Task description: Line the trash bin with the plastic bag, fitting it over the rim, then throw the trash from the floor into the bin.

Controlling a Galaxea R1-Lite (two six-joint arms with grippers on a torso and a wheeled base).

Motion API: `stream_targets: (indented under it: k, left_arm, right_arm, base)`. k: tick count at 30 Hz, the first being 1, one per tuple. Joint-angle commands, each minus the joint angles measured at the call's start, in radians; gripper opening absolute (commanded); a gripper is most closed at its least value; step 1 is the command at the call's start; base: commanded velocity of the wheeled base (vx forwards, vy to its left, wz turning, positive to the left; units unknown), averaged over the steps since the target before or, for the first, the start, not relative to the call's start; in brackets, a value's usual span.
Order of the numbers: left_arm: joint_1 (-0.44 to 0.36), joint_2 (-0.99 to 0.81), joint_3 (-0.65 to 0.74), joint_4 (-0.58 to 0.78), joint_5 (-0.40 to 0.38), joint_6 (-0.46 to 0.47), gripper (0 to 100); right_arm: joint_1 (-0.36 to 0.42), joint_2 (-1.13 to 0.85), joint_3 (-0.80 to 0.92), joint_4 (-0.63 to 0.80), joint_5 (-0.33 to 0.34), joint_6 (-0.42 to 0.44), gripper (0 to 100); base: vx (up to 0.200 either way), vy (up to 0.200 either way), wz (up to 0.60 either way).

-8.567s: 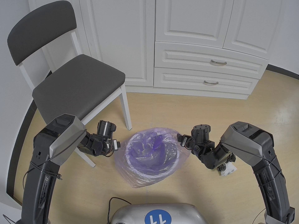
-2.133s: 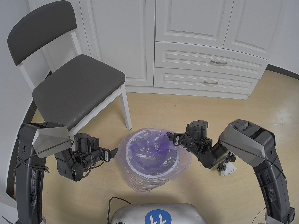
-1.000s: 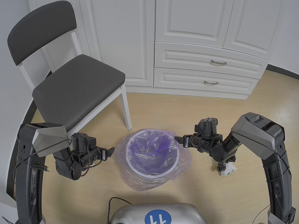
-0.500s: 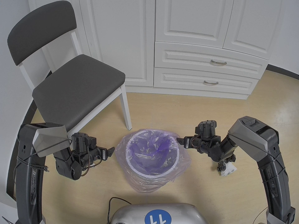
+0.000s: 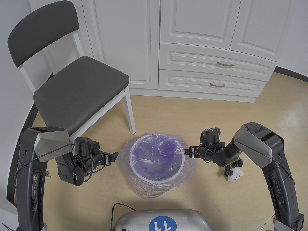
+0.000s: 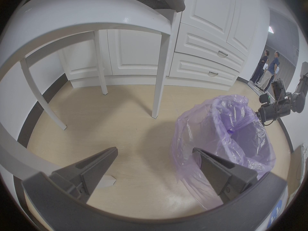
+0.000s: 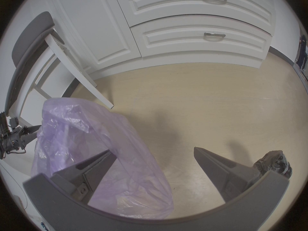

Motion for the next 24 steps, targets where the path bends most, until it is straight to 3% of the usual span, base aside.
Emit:
stream_targets:
  k: [1,13,24]
  left_arm:
    - [-0.001,0.003,0.000,0.000,0.000,0.000,100]
    - [0.000,0.001,0.000,0.000,0.000,0.000,100]
    - [0.000,0.001,-0.002,0.000,0.000,0.000,100]
  right_arm:
    - [0.000,0.007,-0.020,0.016,-0.002,0.003,100]
    - [0.003,-0.192,0.085,0.006,0.002,0.009,100]
    - [0.057,-0.087,0.046,-0.158,-0.044,0.063,100]
  base:
    - [0.000,0.000,0.00]
    - [0.000,0.000,0.00]
    - [0.000,0.000,0.00]
